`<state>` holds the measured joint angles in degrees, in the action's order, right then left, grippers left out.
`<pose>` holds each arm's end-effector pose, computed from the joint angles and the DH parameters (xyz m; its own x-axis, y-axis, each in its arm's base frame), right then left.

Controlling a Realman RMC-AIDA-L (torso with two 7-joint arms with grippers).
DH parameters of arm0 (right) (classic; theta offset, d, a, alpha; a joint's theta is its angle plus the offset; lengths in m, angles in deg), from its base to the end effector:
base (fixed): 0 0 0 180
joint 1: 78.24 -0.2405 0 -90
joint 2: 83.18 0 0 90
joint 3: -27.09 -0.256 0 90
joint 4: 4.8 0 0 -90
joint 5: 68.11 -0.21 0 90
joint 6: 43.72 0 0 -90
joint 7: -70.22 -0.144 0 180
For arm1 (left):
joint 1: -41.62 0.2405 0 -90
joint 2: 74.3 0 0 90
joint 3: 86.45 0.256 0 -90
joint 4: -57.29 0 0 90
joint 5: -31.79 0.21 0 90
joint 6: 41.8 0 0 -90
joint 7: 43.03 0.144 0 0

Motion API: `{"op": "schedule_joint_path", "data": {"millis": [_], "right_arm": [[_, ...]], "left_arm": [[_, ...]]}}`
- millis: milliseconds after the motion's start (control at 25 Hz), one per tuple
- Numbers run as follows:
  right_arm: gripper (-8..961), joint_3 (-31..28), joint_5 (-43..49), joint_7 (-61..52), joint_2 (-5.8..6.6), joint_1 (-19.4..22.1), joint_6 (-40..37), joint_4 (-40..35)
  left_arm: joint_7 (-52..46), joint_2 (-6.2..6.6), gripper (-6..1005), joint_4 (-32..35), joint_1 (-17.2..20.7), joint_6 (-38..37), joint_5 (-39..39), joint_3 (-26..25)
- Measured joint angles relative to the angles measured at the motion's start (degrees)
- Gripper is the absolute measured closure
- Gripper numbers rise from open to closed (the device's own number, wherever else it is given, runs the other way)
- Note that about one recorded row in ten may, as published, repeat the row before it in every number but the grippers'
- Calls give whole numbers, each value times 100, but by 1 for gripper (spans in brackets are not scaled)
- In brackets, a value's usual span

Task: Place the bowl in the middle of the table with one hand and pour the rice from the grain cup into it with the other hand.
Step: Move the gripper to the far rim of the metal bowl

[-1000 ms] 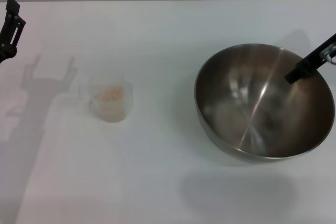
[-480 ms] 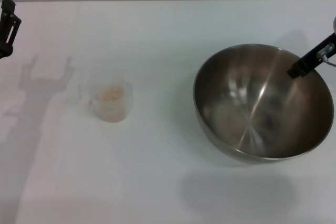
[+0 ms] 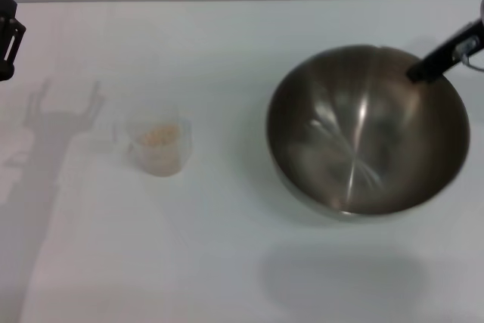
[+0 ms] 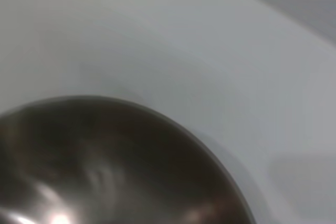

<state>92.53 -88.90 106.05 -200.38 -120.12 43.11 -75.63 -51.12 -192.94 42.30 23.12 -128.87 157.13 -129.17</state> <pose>0.1957 0.4016 0.0512 0.6863 -0.7155 0.1306 -0.5221 -0.6097 -0.5964 -0.3037 0.2902 0.0093 0.5815 -0.3416 0.7384 0.7411 -0.1521 -0.6539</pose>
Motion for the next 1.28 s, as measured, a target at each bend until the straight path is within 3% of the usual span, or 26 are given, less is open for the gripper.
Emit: {"op": "schedule_joint_path", "data": {"millis": [400, 640, 960, 1280], "right_arm": [[929, -45, -789, 370, -52, 239, 125, -970], [929, -25, -1353, 811, -116, 416, 284, -1335], [930, 164, -2229, 1298, -151, 472, 681, -1266], [930, 579, -2582, 1386, -164, 355, 676, -683]], "left_arm": [[0, -1, 170, 6, -10, -72, 0, -24], [0, -1, 170, 11, -1, -88, 0, -62], [-1, -1, 172, 15, 11, -117, 10, -62], [-1, 0, 173, 16, 26, -129, 40, -61]]}}
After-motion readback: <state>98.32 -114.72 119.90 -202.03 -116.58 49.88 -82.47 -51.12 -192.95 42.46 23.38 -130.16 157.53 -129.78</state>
